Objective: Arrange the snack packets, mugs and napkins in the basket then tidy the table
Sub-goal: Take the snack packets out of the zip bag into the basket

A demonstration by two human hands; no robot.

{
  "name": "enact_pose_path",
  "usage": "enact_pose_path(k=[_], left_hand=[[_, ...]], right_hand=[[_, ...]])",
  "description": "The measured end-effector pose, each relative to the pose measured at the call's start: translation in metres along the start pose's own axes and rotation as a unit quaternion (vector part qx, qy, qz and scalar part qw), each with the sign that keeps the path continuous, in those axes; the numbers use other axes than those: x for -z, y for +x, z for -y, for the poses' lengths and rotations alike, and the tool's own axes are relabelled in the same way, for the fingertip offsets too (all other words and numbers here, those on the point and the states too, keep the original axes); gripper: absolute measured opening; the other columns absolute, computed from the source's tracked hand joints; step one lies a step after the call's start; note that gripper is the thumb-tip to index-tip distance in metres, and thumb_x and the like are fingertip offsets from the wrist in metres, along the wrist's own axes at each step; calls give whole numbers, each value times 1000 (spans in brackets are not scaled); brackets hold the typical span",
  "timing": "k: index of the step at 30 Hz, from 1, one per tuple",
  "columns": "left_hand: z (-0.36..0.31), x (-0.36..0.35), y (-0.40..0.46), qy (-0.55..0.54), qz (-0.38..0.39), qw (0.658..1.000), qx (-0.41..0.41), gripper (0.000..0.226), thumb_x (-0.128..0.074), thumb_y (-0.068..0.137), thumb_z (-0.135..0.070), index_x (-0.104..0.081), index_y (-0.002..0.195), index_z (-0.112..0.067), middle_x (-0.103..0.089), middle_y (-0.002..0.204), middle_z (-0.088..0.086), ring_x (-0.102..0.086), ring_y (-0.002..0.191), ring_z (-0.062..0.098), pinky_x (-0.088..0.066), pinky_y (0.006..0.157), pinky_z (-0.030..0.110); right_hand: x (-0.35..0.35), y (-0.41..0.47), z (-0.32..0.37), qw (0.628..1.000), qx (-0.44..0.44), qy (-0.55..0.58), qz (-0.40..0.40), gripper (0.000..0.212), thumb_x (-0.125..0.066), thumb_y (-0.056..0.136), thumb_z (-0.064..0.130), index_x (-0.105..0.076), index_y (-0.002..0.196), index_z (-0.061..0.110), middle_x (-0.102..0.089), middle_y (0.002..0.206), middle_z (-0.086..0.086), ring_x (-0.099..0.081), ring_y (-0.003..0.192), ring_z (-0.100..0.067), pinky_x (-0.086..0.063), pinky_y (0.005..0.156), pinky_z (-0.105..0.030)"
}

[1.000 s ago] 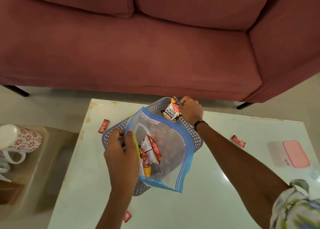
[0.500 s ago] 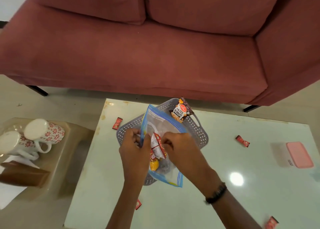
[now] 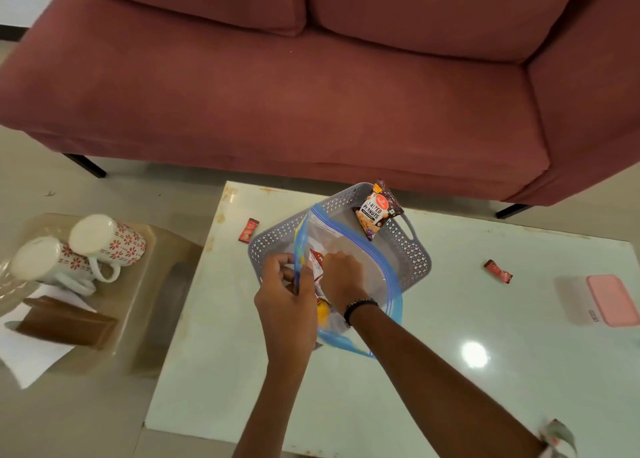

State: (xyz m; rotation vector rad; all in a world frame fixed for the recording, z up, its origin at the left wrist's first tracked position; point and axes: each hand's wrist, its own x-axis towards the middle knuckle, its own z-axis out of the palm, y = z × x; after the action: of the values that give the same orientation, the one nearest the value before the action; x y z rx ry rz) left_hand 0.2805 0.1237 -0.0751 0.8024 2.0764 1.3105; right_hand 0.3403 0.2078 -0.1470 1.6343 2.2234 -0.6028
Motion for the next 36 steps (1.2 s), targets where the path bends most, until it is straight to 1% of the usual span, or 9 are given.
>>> enact_pose_path(k=[9, 11, 13, 15, 19, 21, 26, 30, 36], left_hand=[[6, 3, -1, -3, -1, 1000, -4, 17, -61, 88, -23, -47, 96, -27, -54, 81, -21, -58, 70, -2, -45, 53, 1], [6, 4, 0, -3, 1, 1000, -2, 17, -62, 88, -23, -48, 95, -27, -53, 80, -25, -60, 71, 0, -47, 54, 7], [5, 4, 1, -7, 1, 1000, -4, 16, -62, 88, -23, -48, 94, -26, -54, 79, -26, -61, 71, 2, -48, 58, 13], [3, 5, 3, -10, -2, 1000, -4, 16, -63, 87, -23, -48, 94, -26, -54, 78, -25, -61, 71, 2, -49, 57, 15], [2, 7, 4, -10, -7, 1000, 9, 15, -62, 88, -25, -48, 94, -24, -54, 76, -23, -60, 68, 1, -48, 51, 9], [2, 6, 4, -10, -11, 1000, 9, 15, -62, 88, -25, -48, 93, -23, -54, 76, -21, -58, 68, 0, -45, 54, 10], [0, -5, 1, -11, -4, 1000, 7, 13, -61, 88, -23, -49, 94, -23, -60, 82, -10, -61, 74, 6, -47, 60, 11], [-6, -17, 1, 8, 7, 1000, -13, 11, -60, 88, -24, -52, 92, -18, -64, 89, 4, -63, 77, 19, -50, 62, 15], [-21, -24, 8, 41, -4, 999, -11, 11, -60, 88, -18, -49, 88, -17, -54, 71, -9, -57, 67, 17, -49, 65, 26]], right_hand=[[4, -15, 3, 995, 22, -4, -102, 24, -42, 91, -2, -62, 103, 0, -58, 112, -14, -63, 92, -33, -46, 69, -35], [16, -30, 2, 982, 51, -36, -180, 5, -64, 79, 0, -68, 81, 2, -64, 88, -11, -65, 64, -28, -37, 50, -28], [30, -44, -3, 971, 72, -56, -220, 27, -86, 45, 0, -61, 48, 10, -57, 51, -5, -51, 32, -20, -23, 38, -18], [43, -60, -13, 962, 90, -48, -252, 33, -87, 40, 1, -57, 43, 13, -49, 37, -1, -44, 24, -19, -26, 34, -15], [65, -90, -41, 929, 201, 60, -305, 11, -64, 80, 9, -66, 69, 10, -59, 44, -5, -57, 34, -21, -45, 36, -22], [76, -102, -56, 923, 236, 97, -289, 18, -52, 88, 14, -69, 81, 12, -67, 57, -4, -64, 47, -21, -48, 41, -27], [101, -121, -89, 878, 321, 113, -338, 17, -57, 88, 12, -74, 91, 11, -76, 85, 0, -70, 74, -11, -53, 53, -27], [119, -127, -110, 854, 326, 126, -386, 13, -65, 84, 11, -75, 92, 7, -76, 89, -1, -69, 81, -10, -54, 64, -20], [157, -131, -143, 824, 295, 152, -459, 10, -69, 82, 4, -75, 89, 0, -69, 89, 5, -66, 81, -6, -52, 75, -11]])
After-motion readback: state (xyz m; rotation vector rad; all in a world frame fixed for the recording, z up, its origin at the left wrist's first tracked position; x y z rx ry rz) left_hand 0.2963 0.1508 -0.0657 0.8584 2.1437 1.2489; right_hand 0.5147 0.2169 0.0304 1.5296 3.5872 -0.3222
